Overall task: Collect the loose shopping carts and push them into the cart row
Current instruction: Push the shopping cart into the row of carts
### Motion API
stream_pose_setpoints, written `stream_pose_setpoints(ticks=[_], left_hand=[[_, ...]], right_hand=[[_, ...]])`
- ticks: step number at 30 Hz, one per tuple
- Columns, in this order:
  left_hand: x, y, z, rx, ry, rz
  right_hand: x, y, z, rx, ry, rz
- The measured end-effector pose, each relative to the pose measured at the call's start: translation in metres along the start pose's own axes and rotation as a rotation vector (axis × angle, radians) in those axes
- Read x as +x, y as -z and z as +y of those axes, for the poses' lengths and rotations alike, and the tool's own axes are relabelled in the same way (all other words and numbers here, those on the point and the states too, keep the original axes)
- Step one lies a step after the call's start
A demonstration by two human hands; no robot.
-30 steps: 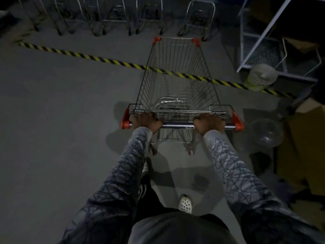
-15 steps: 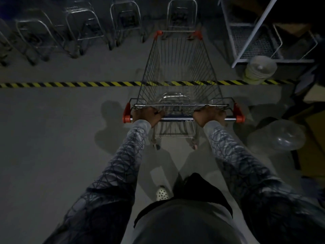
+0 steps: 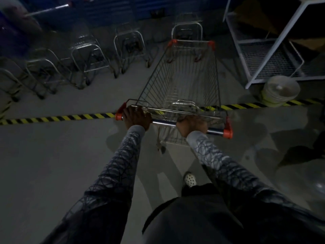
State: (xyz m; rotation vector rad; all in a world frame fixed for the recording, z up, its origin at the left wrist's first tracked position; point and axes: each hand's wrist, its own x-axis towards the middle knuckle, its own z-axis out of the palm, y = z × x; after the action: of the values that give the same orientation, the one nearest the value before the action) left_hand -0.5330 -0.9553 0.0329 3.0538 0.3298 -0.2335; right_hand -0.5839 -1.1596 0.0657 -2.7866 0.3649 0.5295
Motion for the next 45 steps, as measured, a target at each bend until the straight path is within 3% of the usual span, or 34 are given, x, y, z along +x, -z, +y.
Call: stream_pose_setpoints(ticks=[6,15,17,22,27,32,45], left_hand=[[0.106,0.007,0.019,-0.262,0.214,-0.005],[0.308,0.027,0.048,-0.454,0.202,-0.038],[0.353,0.032,0.055,-0.465,0.199,-0.033],[0.451,0.05,0.08,-0.522,0.118,-0.033],[0.538,0.063,0.103,-0.481,0.062,-0.093],[0.605,0.07,0.139,-0.628,0.138,-0.15],[0.783,0.117,0.209,-0.677,0.188,-0.194]], right_hand=[[0.091,0.038,-0.053,-0.043,0.196,-0.145],[0.281,0.063,-0.135,0.043,0.178,-0.257],[0.322,0.068,-0.156,0.018,0.223,-0.243],[0.395,0.096,-0.208,-0.064,0.206,-0.017],[0.471,0.126,-0.238,-0.01,0.168,-0.13],[0.547,0.149,-0.264,0.095,0.053,-0.134],[0.725,0.184,-0.313,0.174,0.128,-0.095]])
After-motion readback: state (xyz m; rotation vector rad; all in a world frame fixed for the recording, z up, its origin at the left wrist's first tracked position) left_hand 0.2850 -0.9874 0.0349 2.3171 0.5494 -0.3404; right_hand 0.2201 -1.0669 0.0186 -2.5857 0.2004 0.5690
